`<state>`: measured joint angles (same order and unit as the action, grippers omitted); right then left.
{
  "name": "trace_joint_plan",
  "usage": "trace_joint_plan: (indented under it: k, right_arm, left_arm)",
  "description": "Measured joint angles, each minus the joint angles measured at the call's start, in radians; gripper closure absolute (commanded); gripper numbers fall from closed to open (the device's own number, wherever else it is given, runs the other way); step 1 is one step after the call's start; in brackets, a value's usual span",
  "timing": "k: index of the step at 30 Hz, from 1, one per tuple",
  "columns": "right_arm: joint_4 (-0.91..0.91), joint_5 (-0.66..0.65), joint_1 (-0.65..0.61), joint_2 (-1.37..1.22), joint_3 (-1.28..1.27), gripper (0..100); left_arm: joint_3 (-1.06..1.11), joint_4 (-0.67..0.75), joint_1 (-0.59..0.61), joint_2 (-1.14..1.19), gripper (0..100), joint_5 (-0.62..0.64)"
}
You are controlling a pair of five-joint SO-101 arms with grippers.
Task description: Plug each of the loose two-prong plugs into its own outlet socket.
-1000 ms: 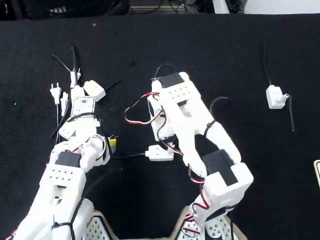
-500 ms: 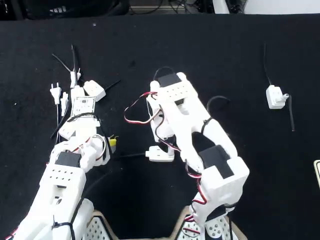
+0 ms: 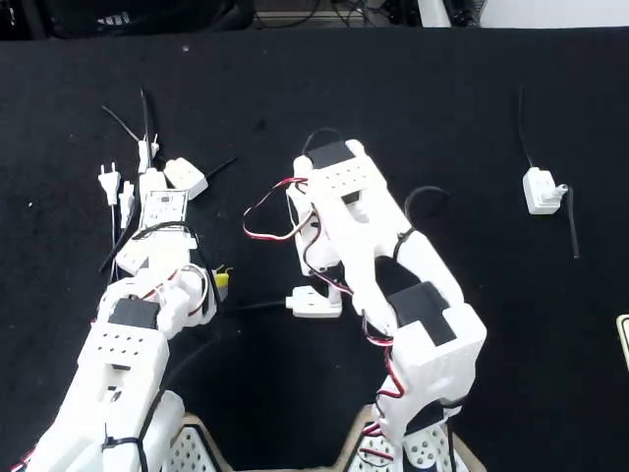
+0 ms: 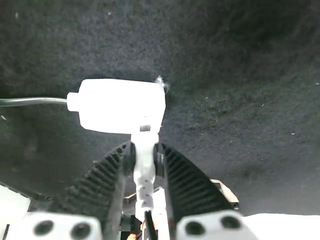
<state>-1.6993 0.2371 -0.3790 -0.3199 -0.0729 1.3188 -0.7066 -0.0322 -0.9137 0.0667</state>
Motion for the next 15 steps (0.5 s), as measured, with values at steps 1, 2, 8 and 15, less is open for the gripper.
trace_joint_plan:
  k: [1,2,8,15]
  right_arm:
    - [0.0,0.003,0.0,0.0,0.0,98.8]
    - [0.0,0.005,0.0,0.0,0.0,98.8]
    - [0.0,0.009,0.0,0.0,0.0,98.7]
    - [0.0,0.048,0.0,0.0,0.0,98.7]
  left_arm:
    - [0.0,0.0,0.0,0.0,78,0.0]
    - [0.0,0.0,0.0,0.0,78,0.0]
    - [0.0,0.0,0.0,0.0,78,0.0]
    - [0.0,0.0,0.0,0.0,78,0.0]
